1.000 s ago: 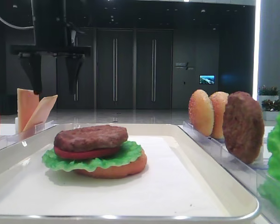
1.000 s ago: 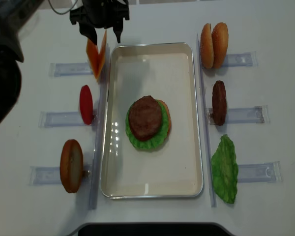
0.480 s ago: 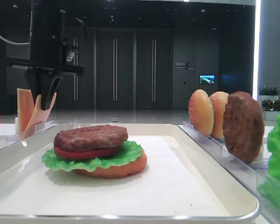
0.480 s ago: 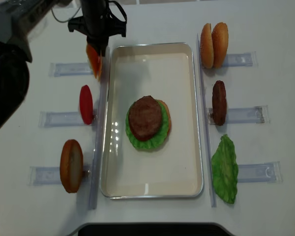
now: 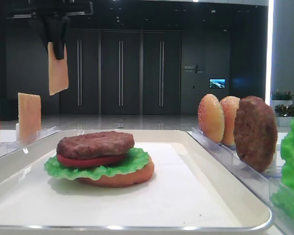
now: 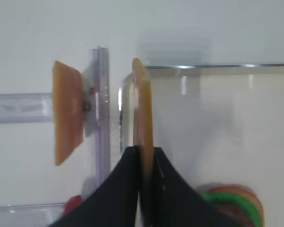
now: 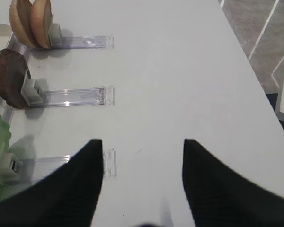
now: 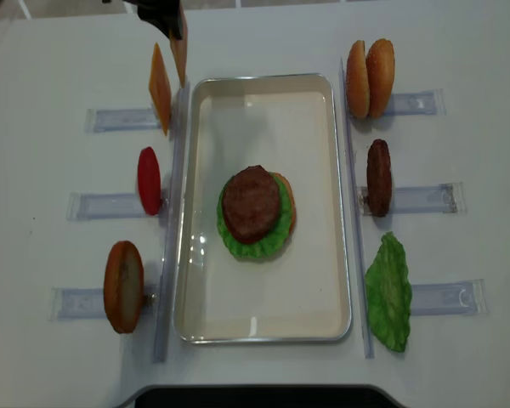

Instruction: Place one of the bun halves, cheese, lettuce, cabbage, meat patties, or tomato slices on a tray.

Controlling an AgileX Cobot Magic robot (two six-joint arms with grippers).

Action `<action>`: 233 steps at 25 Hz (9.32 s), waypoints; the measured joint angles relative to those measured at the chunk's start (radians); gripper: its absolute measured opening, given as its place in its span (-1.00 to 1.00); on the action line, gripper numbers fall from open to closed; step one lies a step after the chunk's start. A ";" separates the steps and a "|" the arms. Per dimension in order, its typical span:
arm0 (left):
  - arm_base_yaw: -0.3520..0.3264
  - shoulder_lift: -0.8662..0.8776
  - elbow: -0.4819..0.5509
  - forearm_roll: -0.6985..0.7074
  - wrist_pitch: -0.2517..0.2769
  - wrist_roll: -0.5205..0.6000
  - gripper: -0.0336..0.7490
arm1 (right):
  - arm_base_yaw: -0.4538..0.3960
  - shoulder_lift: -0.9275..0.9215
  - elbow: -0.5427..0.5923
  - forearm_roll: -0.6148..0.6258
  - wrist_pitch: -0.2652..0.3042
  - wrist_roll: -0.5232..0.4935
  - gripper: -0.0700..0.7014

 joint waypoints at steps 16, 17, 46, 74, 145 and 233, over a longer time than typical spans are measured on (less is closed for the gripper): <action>-0.091 -0.576 0.785 -0.073 -0.169 -0.150 -0.84 | 0.000 0.000 0.000 0.000 0.000 0.000 0.12; -0.091 -0.593 0.810 -0.073 -0.175 -0.157 -0.84 | 0.000 0.000 0.000 0.000 0.000 0.000 0.12; 0.073 -0.458 1.106 -1.391 -0.441 1.179 -0.84 | 0.000 0.000 0.000 0.000 0.000 0.000 0.12; 0.073 -0.311 1.119 -1.320 -0.461 1.229 -0.84 | 0.000 0.000 0.000 0.000 0.000 0.000 0.12; 0.483 -1.080 1.190 -0.157 -0.264 0.436 0.14 | 0.000 0.000 0.000 0.000 0.000 0.000 0.11; 0.332 -2.020 1.452 -0.039 -0.119 0.389 -0.05 | 0.000 0.000 0.000 0.000 0.000 0.000 0.11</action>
